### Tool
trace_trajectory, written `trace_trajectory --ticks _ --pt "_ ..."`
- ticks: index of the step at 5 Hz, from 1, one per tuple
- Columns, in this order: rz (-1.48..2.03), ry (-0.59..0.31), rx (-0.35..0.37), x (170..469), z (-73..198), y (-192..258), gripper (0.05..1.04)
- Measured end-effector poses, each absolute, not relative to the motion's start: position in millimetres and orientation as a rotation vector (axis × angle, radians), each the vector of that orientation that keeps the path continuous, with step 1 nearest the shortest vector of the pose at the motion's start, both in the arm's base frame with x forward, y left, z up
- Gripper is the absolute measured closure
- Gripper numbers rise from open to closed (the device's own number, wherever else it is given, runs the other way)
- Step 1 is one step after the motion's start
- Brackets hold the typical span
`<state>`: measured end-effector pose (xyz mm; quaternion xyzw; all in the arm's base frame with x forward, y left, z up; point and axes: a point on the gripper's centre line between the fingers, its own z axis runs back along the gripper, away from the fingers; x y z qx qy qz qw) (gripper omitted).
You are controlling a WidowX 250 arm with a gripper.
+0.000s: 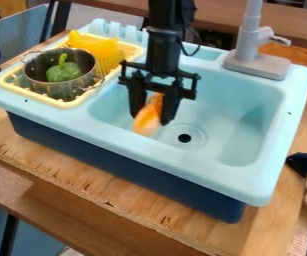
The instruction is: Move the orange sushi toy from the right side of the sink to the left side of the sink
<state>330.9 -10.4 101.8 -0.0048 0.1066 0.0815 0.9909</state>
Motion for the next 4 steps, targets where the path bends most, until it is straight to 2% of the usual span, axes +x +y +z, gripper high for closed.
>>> trace_trajectory --ticks 1,2,4 --pt "0.135 0.204 -0.017 332.5 100.3 -21.1 0.486" --pt "0.136 0.232 -0.019 331.6 88.5 -21.8 0.486" --pt "0.166 0.235 0.014 330.9 88.2 -8.8 0.487"
